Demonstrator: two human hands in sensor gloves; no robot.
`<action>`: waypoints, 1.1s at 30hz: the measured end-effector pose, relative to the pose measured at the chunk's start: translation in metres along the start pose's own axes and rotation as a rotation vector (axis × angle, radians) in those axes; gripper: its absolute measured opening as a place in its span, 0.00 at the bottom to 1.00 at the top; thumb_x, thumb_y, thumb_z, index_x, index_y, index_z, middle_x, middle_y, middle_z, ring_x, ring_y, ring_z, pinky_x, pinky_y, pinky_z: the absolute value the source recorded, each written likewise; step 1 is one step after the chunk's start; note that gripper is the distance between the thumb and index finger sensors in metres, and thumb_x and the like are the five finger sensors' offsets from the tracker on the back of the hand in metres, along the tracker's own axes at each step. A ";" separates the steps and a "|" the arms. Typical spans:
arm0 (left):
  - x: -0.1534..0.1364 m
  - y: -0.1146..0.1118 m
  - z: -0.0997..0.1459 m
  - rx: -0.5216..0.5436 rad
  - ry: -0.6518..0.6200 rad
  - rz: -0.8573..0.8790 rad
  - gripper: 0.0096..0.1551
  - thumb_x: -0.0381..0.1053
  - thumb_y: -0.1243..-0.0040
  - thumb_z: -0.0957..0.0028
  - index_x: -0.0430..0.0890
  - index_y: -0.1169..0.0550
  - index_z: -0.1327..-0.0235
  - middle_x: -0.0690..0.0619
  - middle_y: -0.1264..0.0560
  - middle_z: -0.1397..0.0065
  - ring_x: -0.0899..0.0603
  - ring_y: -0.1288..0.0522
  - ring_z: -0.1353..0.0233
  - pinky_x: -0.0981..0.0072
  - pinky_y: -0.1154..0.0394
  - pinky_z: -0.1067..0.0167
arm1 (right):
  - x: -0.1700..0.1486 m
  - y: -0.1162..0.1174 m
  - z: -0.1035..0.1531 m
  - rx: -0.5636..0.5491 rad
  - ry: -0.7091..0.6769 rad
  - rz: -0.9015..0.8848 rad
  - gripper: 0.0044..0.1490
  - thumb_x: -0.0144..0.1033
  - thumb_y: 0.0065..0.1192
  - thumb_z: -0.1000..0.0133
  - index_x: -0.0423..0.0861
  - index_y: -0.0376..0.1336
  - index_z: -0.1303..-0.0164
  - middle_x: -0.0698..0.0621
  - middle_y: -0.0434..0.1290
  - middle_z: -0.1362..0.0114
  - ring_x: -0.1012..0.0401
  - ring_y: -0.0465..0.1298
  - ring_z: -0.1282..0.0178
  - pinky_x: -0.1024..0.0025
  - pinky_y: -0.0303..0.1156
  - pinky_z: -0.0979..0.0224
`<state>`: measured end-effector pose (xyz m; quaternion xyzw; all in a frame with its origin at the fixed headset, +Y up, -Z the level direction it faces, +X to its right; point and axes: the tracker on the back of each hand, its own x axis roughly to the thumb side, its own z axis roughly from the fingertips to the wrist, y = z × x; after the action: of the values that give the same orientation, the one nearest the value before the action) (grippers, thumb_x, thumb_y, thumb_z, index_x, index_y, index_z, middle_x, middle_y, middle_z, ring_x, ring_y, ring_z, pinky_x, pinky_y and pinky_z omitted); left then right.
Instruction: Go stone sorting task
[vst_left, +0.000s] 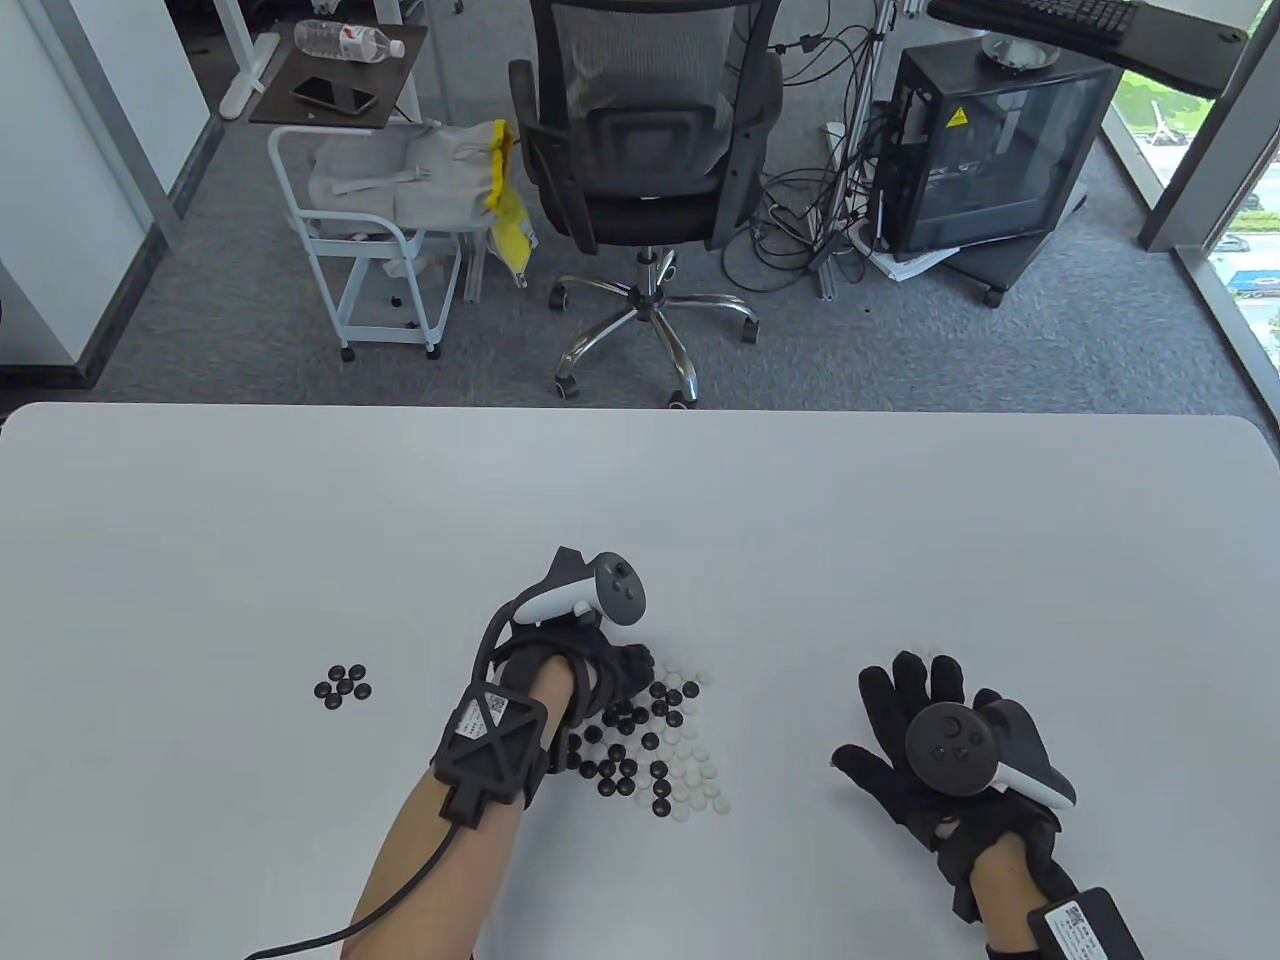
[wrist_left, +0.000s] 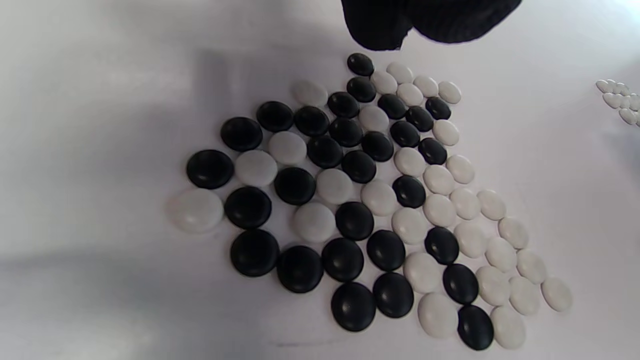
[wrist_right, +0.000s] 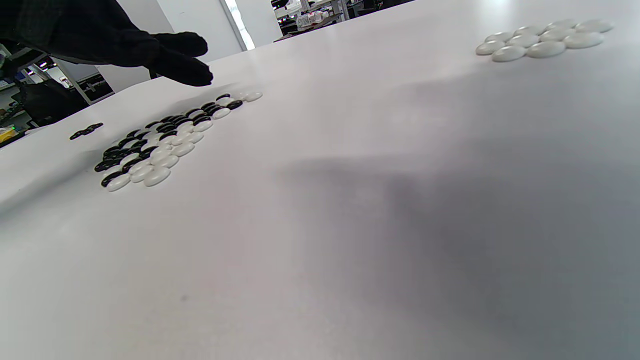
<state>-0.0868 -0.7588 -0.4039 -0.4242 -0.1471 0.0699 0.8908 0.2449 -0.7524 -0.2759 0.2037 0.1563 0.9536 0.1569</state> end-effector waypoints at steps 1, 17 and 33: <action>0.001 -0.002 -0.005 -0.007 0.006 -0.011 0.37 0.62 0.61 0.44 0.62 0.42 0.16 0.37 0.79 0.21 0.25 0.82 0.28 0.16 0.75 0.44 | 0.000 0.000 0.000 0.001 0.000 0.000 0.57 0.57 0.36 0.32 0.26 0.31 0.12 0.16 0.26 0.19 0.22 0.21 0.27 0.13 0.22 0.41; -0.083 0.001 0.027 0.000 0.284 0.027 0.36 0.62 0.60 0.45 0.62 0.35 0.19 0.39 0.75 0.19 0.26 0.81 0.26 0.16 0.75 0.44 | 0.000 -0.001 0.001 0.000 0.003 0.002 0.57 0.57 0.36 0.32 0.26 0.31 0.12 0.16 0.26 0.19 0.22 0.21 0.27 0.13 0.22 0.41; -0.214 -0.039 0.110 0.005 0.488 0.230 0.36 0.61 0.57 0.45 0.60 0.33 0.19 0.39 0.74 0.19 0.25 0.79 0.26 0.17 0.74 0.44 | -0.001 0.002 -0.002 0.018 0.010 0.007 0.57 0.57 0.36 0.32 0.26 0.31 0.12 0.16 0.26 0.19 0.22 0.22 0.27 0.13 0.22 0.41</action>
<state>-0.3249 -0.7557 -0.3512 -0.4402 0.1215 0.0666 0.8872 0.2445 -0.7545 -0.2770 0.2010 0.1647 0.9538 0.1508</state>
